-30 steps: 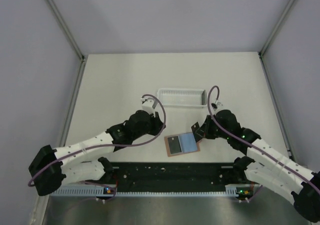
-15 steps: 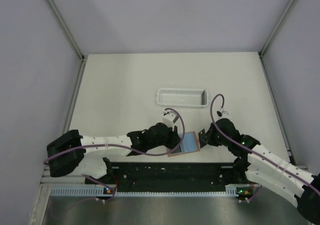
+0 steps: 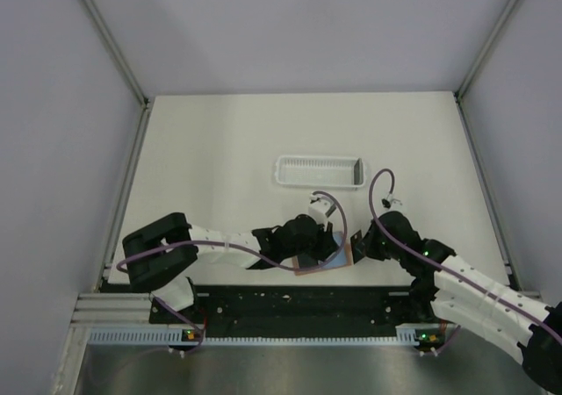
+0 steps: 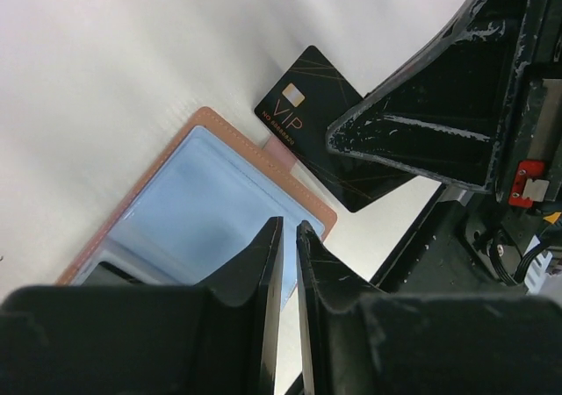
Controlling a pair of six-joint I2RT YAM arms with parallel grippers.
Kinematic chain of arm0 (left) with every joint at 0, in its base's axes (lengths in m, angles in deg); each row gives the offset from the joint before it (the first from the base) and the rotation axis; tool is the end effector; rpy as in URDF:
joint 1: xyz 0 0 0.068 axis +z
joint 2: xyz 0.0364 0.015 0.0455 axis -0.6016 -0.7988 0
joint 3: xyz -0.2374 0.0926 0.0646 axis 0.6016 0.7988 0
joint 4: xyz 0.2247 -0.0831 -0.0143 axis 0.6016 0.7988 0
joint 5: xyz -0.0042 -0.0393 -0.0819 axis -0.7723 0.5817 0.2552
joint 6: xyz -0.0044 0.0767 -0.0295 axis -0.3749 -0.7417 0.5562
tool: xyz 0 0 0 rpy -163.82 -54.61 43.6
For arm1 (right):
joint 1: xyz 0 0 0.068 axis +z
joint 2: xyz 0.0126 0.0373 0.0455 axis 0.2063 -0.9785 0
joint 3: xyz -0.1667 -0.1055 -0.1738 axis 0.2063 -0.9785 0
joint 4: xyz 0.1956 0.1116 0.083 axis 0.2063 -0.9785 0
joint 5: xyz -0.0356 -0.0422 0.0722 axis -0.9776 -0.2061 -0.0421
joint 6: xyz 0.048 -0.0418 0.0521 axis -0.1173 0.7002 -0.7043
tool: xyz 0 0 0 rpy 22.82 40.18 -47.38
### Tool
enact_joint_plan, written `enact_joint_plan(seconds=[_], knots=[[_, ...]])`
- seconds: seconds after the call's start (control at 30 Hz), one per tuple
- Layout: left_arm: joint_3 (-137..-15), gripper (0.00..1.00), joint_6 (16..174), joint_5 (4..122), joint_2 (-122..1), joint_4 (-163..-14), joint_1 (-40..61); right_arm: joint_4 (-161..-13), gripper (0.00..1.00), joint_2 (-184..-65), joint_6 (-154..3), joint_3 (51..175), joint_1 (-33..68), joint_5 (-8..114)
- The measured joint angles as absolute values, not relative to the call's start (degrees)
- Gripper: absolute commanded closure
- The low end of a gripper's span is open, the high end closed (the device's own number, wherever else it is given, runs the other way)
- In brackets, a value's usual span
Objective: Put the credit cards into the card holder
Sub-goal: Turn over the card holder at the center of the board.
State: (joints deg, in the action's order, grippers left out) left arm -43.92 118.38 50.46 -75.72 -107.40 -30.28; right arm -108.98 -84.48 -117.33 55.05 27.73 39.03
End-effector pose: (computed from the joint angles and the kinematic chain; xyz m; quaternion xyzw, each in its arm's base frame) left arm 0.1351 -0.3084 0.1632 0.2202 0.8334 -0.3731 0.3431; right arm 0.1263 0.0946 0.1433 0.0924 0.9215 0.2247 0.3032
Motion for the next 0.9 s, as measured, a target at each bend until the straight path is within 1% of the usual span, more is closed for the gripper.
enact_joint_plan(seconds=[0.2,0.33,0.47,0.53,0.9], knots=[[-46.6,0.85,118.3,50.8,-80.6,-107.3,-30.4,-109.1,1.0,-84.5,-118.0,54.4,27.7,39.2],[-48.4,0.91,119.0,50.7,-83.2,-105.1,-30.4,-109.5,1.0,-84.2,-118.5,54.4,27.7,39.2],[-48.5,0.94,119.9,50.7,-84.2,-103.0,-30.4,-110.2,1.0,-83.8,-118.9,54.4,27.7,39.1],[-48.7,1.0,120.9,50.5,-84.4,-102.5,-30.4,-110.4,1.0,-83.8,-119.1,54.4,27.7,39.0],[-48.2,1.0,125.1,49.2,-82.7,-98.7,-30.5,-111.8,1.0,-83.8,-120.3,54.4,27.7,37.8]])
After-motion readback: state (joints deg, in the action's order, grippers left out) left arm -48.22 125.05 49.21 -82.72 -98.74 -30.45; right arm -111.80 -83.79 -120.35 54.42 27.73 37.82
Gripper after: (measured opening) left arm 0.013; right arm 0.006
